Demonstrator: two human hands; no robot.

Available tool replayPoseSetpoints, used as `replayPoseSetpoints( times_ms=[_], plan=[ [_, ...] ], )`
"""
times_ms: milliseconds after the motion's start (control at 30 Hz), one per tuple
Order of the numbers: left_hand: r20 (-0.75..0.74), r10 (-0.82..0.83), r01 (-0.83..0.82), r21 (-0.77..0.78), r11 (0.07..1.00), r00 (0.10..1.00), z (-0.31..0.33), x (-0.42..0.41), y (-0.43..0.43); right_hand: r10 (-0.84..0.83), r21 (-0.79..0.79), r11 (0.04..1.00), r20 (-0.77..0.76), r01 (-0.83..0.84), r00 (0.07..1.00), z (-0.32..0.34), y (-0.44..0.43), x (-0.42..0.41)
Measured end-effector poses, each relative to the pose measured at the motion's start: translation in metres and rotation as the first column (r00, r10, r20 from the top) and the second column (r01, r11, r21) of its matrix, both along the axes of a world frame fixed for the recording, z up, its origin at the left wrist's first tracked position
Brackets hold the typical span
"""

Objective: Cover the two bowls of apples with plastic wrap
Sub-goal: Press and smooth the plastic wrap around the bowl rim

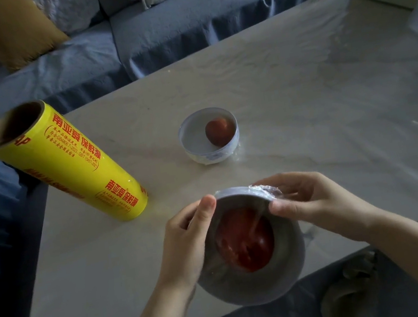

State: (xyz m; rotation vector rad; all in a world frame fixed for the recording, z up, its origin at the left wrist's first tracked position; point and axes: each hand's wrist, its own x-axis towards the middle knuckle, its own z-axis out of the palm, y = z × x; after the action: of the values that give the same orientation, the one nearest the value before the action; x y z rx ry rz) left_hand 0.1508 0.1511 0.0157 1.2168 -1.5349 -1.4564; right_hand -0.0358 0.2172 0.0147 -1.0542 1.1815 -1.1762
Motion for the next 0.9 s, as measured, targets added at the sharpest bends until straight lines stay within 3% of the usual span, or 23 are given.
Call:
replayPoseSetpoints(
  times_ms=[167, 300, 400, 433, 500, 567, 633, 733, 900],
  plan=[
    [0.001, 0.021, -0.021, -0.002, 1.0, 1.0, -0.004, 0.005, 0.01, 0.028, 0.042, 0.999, -0.28, -0.016, 0.96, 0.022, -0.009, -0.006],
    [0.038, -0.014, 0.015, -0.027, 1.0, 0.999, -0.003, 0.008, 0.013, 0.123, 0.129, 0.987, -0.185, -0.1, 0.975, 0.03, -0.01, -0.004],
    [0.103, -0.111, 0.115, -0.027, 0.993, 0.988, -0.001, 0.013, 0.017, -0.172, 0.202, 0.967, 0.054, 0.158, 0.984, 0.031, -0.019, -0.01],
    [0.138, -0.144, 0.147, -0.017, 0.989, 0.98, -0.001, 0.014, 0.021, -0.266, 0.203, 0.947, 0.051, 0.251, 0.963, 0.033, -0.023, -0.014],
    [0.203, -0.143, 0.153, -0.035, 0.988, 0.969, -0.007, 0.015, 0.028, -0.302, 0.133, 0.94, -0.095, 0.313, 0.948, 0.038, -0.027, -0.022],
    [0.203, -0.067, 0.077, -0.041, 0.996, 0.977, -0.015, 0.013, 0.033, -0.195, 0.127, 0.966, -0.205, 0.224, 0.959, 0.04, -0.026, -0.021],
    [0.14, -0.006, 0.006, 0.0, 1.0, 0.99, -0.019, 0.011, 0.03, -0.016, 0.228, 0.97, -0.283, 0.083, 0.959, 0.035, -0.021, -0.014],
    [0.096, 0.042, -0.042, -0.001, 0.999, 0.994, -0.018, 0.007, 0.022, 0.275, 0.42, 0.902, -0.372, -0.104, 0.886, 0.022, -0.015, -0.004],
    [0.032, 0.046, -0.046, -0.006, 0.999, 0.998, -0.007, 0.001, 0.016, 0.272, 0.349, 0.928, -0.397, -0.13, 0.877, 0.021, -0.019, -0.003]
  ],
)
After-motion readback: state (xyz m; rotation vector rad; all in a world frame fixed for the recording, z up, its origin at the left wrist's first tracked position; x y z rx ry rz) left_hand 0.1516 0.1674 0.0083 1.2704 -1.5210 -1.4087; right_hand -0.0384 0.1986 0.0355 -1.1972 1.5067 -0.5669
